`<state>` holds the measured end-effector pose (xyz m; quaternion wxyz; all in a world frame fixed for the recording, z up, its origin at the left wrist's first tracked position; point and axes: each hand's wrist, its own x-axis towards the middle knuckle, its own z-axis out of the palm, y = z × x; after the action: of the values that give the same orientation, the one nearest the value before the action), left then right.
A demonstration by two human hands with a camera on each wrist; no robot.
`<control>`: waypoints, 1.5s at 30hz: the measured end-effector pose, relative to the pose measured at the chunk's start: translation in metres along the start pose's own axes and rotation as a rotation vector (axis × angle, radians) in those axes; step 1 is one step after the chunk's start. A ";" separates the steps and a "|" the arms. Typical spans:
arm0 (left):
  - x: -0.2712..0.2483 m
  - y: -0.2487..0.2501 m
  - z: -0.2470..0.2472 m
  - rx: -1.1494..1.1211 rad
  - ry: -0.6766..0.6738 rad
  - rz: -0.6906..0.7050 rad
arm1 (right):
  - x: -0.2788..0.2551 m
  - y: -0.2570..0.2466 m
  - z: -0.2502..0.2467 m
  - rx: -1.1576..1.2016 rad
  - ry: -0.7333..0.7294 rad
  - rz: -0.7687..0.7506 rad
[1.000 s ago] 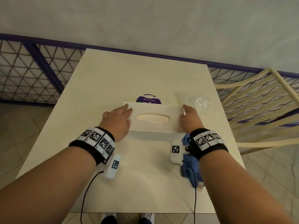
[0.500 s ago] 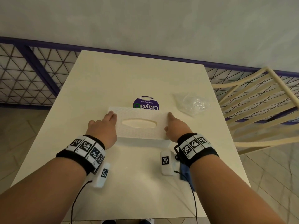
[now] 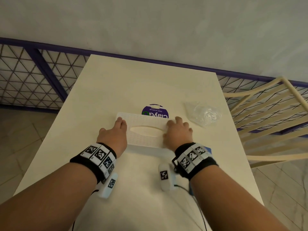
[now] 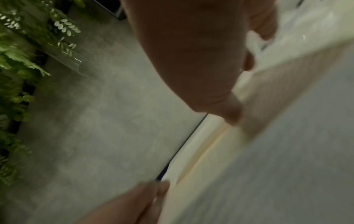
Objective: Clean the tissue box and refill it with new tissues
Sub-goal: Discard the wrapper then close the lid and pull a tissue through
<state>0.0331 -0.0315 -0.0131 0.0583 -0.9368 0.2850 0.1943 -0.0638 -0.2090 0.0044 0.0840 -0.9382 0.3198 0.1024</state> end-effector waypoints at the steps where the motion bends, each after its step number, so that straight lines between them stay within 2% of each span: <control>1: -0.002 0.000 0.000 -0.004 -0.005 0.000 | -0.006 -0.008 0.006 0.031 0.046 -0.063; 3: -0.004 -0.001 0.000 -0.018 -0.008 0.000 | -0.014 -0.023 0.023 0.075 0.016 -0.108; 6: -0.006 -0.004 0.001 -0.041 -0.008 0.006 | -0.011 -0.034 0.040 0.097 -0.053 -0.050; 11: -0.005 -0.002 -0.001 -0.033 -0.023 -0.004 | 0.005 -0.040 0.040 0.058 -0.132 -0.037; 19: -0.004 -0.003 0.000 -0.038 -0.012 -0.005 | 0.007 -0.043 0.036 0.116 -0.121 -0.076; 23: -0.005 -0.003 0.001 -0.044 -0.013 -0.007 | 0.011 -0.047 0.040 0.125 -0.116 -0.009; 28: -0.004 -0.005 0.003 -0.053 -0.009 0.004 | 0.020 -0.056 0.045 0.079 -0.176 0.054; 36: -0.007 -0.005 0.002 -0.042 0.001 0.006 | 0.019 -0.053 0.039 0.031 -0.227 0.021; 42: -0.008 -0.003 0.001 -0.028 0.009 0.006 | 0.013 -0.052 0.033 0.096 -0.165 0.017; 45: -0.009 -0.002 0.000 -0.029 0.006 0.004 | 0.014 -0.051 0.037 0.080 -0.179 0.013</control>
<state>0.0278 -0.0252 -0.0094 0.0436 -0.9376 0.2841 0.1956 -0.0261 -0.1692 -0.0301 0.1492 -0.9190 0.3209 0.1736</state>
